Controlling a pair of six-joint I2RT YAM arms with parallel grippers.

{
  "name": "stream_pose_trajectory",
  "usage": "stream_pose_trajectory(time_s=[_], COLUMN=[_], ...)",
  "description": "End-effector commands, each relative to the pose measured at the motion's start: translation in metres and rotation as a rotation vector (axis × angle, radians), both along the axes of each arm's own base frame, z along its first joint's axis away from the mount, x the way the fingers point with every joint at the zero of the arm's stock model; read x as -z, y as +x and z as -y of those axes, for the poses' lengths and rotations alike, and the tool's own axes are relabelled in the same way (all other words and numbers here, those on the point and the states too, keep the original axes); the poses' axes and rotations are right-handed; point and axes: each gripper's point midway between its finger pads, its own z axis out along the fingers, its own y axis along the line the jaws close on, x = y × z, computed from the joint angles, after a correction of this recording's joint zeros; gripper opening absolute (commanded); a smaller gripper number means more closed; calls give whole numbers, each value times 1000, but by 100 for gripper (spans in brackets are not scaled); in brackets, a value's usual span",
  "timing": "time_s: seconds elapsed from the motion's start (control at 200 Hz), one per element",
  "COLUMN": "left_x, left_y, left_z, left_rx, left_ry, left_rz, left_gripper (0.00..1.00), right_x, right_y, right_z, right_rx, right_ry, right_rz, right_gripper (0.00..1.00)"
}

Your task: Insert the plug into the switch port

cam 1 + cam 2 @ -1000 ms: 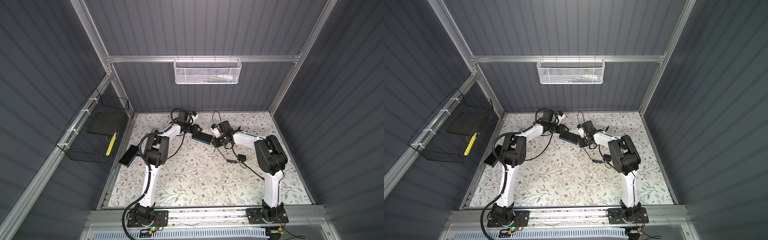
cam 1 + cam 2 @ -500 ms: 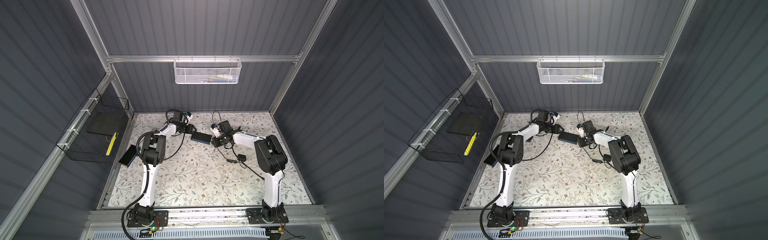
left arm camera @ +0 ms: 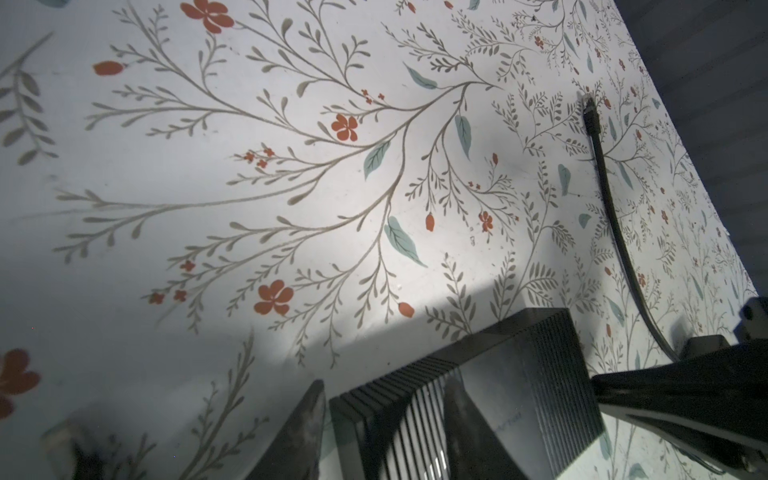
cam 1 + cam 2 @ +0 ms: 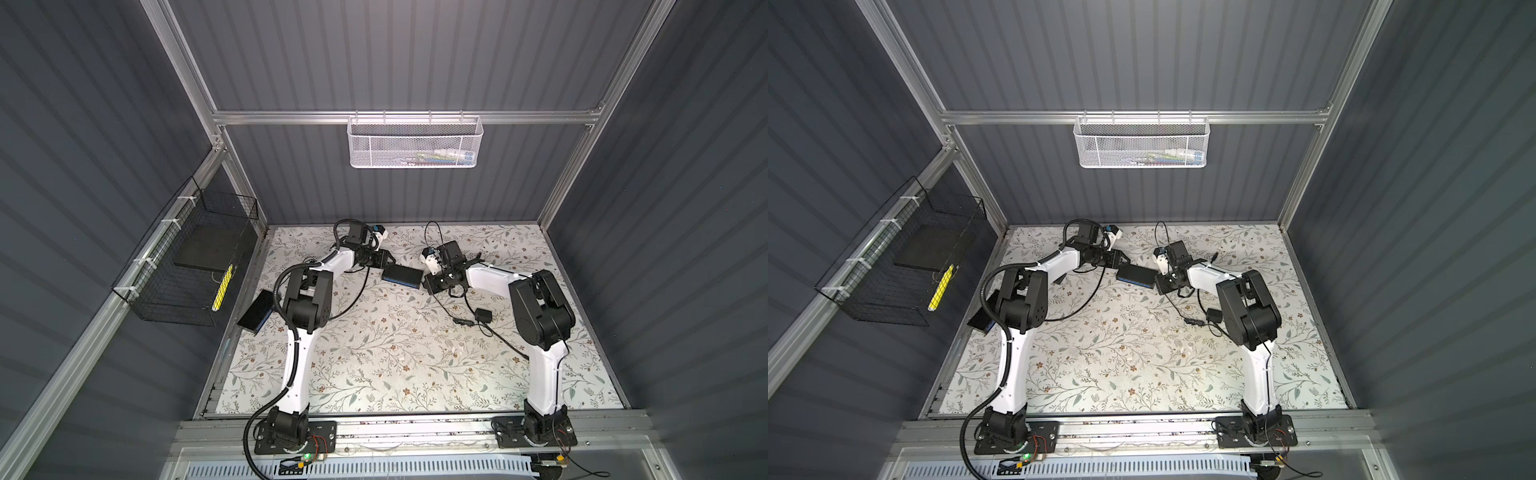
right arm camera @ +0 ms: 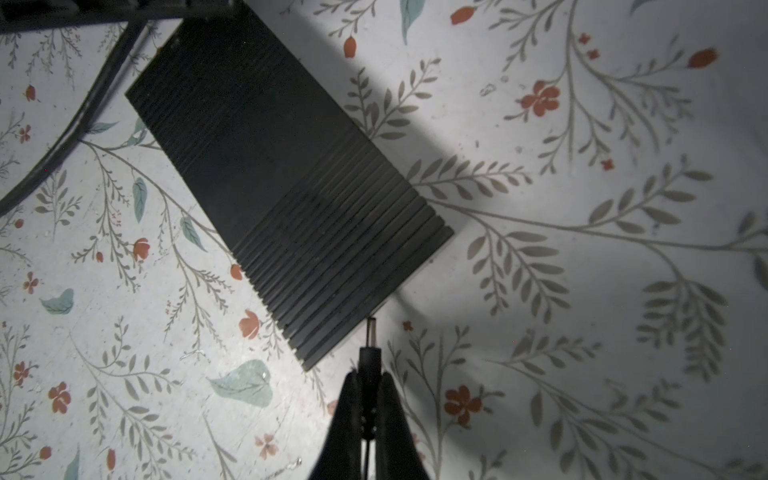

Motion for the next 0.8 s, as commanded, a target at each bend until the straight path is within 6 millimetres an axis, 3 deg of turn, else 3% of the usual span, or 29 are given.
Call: stream_pose_trajectory(time_s=[0.0,0.62,0.795], left_x=[-19,-16,-33], left_y=[-5,3,7], left_z=[7,28,22], left_rx=[22,66,52], left_ry=[-39,-87,-61], left_rz=[2,-1,47], left_gripper=[47,47,47], right_x=[-5,-6,1], right_y=[7,-4,-9], right_z=[-6,-12,-12], right_rx=[-17,-34,-33], right_ry=[22,47,37], right_rz=[21,14,1], right_gripper=[3,3,2])
